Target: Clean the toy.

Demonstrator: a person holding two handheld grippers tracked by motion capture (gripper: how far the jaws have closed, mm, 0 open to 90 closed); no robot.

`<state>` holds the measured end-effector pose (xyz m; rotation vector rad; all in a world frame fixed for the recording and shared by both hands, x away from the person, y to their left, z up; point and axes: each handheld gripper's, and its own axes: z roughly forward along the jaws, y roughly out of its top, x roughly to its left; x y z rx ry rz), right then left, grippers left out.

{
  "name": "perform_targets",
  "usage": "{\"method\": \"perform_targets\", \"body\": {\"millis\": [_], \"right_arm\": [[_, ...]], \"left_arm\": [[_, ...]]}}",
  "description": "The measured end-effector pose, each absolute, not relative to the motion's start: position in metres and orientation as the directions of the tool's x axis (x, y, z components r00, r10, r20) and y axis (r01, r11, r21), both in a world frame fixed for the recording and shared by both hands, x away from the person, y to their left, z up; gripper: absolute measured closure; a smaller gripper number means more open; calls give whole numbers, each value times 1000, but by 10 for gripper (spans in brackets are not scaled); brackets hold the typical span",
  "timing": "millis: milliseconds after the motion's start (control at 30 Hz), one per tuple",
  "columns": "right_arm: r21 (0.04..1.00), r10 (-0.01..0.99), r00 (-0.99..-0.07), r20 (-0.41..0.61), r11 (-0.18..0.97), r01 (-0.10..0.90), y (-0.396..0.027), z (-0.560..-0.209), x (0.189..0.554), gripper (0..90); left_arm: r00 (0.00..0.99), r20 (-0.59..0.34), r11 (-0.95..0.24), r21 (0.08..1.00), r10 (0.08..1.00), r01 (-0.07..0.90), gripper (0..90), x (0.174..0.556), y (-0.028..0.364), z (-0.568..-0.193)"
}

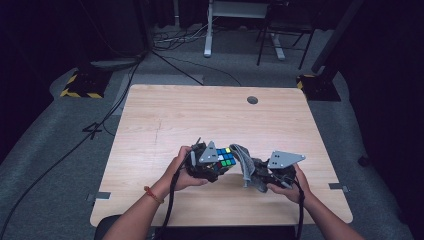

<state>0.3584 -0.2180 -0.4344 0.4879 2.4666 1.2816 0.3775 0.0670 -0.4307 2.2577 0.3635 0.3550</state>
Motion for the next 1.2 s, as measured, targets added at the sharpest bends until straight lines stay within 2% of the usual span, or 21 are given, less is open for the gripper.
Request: {"method": "perform_targets", "body": {"millis": [333,600,1200], "right_arm": [[763,489,-862,-135,606,224,-239,-453,382,750],[731,503,-859,-93,621,284,-247,-469,395,726],[700,481,-875,-44,640,317,-246,-481,401,629]], "left_arm": [[911,105,-635,748,399,192,332,390,86,-449],[906,72,-644,727,416,238,331,397,94,-463],[917,-5,-669,682,399,295,325,406,104,-486]]}}
